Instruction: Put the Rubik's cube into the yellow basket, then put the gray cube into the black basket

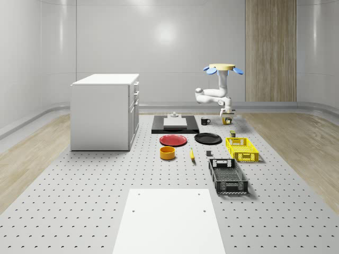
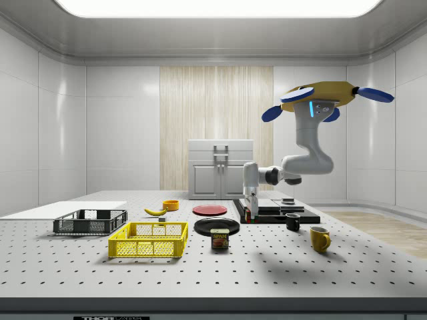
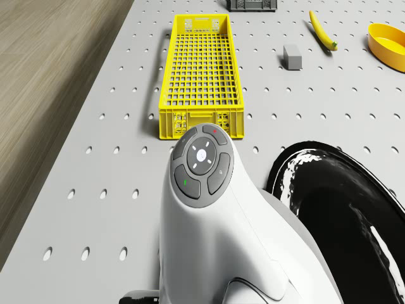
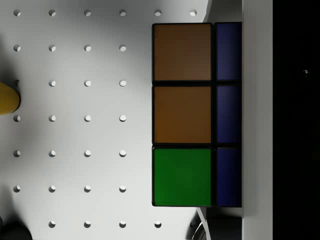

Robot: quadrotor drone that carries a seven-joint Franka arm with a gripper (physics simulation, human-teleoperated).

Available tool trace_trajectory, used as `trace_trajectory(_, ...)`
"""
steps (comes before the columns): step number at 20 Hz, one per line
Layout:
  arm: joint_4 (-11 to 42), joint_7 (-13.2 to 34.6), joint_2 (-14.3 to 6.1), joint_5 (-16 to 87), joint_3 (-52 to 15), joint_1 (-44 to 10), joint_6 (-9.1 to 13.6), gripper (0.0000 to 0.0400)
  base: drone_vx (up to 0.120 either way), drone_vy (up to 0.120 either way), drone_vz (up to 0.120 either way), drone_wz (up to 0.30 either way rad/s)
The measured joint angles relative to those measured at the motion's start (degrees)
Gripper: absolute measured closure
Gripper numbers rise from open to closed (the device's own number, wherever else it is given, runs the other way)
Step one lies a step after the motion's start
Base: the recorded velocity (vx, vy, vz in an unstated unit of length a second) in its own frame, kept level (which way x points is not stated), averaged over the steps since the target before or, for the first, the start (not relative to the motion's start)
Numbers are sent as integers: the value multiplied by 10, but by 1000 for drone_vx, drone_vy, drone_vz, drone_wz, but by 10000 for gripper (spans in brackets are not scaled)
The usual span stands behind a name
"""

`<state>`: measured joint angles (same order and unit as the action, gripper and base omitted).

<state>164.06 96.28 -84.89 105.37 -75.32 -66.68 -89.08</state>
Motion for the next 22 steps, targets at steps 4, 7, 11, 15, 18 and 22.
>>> trace_trajectory(4,0,1,-3,-1,0,-1,-3,75,120,50,0,0)
trace_trajectory(7,0,1,-5,-2,-1,-1,-4,75,120,0,0,0)
trace_trajectory(11,0,2,-7,-3,-1,-2,-7,75,120,0,0,0)
trace_trajectory(15,0,2,-9,-4,-2,-3,-9,75,120,0,0,0)
trace_trajectory(18,-1,2,-11,-5,-2,-3,-10,75,120,0,0,0)
trace_trajectory(22,-1,3,-13,-6,-2,-4,-12,75,120,0,0,0)
